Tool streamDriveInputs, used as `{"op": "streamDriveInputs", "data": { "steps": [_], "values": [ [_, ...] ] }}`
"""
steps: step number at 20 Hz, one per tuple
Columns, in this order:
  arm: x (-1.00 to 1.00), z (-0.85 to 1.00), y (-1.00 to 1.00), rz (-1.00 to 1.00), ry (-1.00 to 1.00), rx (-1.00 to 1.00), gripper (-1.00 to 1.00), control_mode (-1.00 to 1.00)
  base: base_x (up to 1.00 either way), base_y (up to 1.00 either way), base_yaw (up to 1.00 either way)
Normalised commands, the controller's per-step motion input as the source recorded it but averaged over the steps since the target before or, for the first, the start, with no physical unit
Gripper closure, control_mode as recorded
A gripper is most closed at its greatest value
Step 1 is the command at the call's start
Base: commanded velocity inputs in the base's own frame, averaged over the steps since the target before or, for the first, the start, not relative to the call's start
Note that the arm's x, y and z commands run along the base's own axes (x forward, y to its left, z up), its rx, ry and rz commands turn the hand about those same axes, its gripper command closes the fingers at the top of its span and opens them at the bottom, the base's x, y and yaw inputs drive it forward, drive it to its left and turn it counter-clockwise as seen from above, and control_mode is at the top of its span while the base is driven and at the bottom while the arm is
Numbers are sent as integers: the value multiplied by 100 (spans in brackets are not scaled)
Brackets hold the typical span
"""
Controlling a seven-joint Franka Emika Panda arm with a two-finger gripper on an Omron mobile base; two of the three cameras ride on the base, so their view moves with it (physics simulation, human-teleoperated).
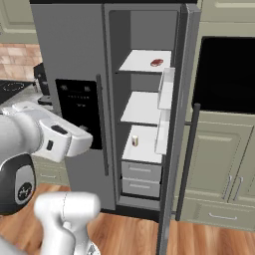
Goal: Pick up the frozen steak from the freezer, place it on any shelf in the fridge, and close the fridge and freezer doors when done.
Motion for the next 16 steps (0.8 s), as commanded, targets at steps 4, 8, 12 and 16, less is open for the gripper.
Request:
{"op": "streamDriveInputs", "data": {
  "steps": [4,8,12,16],
  "values": [
    [-97,9,-100,40,13,7,-100,-100,0,0,0],
    [-44,0,-100,42,19,12,-100,-100,0,0,0],
    [6,-6,-100,37,15,16,-100,-100,0,0,0],
    [59,-20,-78,32,5,16,-100,-100,0,0,0]
  ]
}}
